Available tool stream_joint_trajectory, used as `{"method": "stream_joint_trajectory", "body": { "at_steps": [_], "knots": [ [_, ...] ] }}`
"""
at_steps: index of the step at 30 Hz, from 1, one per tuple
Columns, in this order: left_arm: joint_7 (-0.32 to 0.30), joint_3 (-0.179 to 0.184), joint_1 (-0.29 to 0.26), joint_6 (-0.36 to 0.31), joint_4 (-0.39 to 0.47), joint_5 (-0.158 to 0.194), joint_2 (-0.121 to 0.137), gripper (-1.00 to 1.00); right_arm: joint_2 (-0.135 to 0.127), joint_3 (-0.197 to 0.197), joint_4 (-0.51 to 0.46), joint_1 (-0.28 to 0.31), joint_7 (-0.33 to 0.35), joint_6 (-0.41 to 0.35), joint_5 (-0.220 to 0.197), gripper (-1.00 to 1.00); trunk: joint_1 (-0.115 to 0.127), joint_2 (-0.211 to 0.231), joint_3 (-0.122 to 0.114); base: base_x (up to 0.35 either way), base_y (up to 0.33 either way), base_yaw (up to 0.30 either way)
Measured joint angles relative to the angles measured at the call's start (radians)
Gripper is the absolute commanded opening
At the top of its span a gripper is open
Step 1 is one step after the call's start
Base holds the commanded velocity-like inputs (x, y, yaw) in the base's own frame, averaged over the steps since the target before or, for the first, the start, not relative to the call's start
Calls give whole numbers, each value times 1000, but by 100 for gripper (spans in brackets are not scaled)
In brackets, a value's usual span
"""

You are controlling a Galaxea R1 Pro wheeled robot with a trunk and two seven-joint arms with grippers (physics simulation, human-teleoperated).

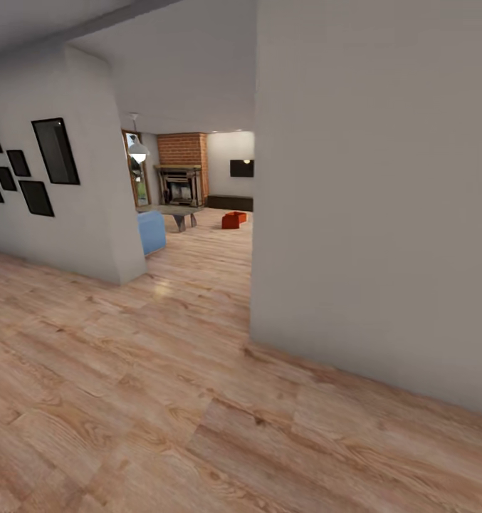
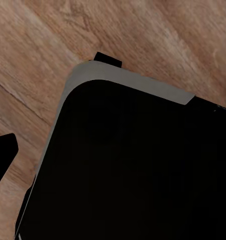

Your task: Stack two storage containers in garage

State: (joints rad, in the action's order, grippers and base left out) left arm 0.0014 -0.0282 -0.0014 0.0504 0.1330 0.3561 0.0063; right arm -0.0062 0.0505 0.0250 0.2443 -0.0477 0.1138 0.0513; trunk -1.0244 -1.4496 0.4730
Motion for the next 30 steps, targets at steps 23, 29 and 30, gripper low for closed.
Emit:
{"method": "stream_joint_trajectory", "body": {
  "at_steps": [23, 29, 30],
  "knots": [
    [0, 0, 0, 0, -1, 1, 0, 100, 0, 0, 0, 0, 0, 0, 0, 100, 0, 0, 0, 322, 0, 279],
    [0, 0, 0, 0, -1, 1, 0, 100, 0, 0, 0, 0, 0, 0, 0, 100, 0, 0, 0, 322, 0, 279],
    [0, 0, 0, 0, -1, 1, 0, 100, 0, 0, 0, 0, 0, 0, 0, 100, 0, 0, 0, 322, 0, 279]
  ]
}}
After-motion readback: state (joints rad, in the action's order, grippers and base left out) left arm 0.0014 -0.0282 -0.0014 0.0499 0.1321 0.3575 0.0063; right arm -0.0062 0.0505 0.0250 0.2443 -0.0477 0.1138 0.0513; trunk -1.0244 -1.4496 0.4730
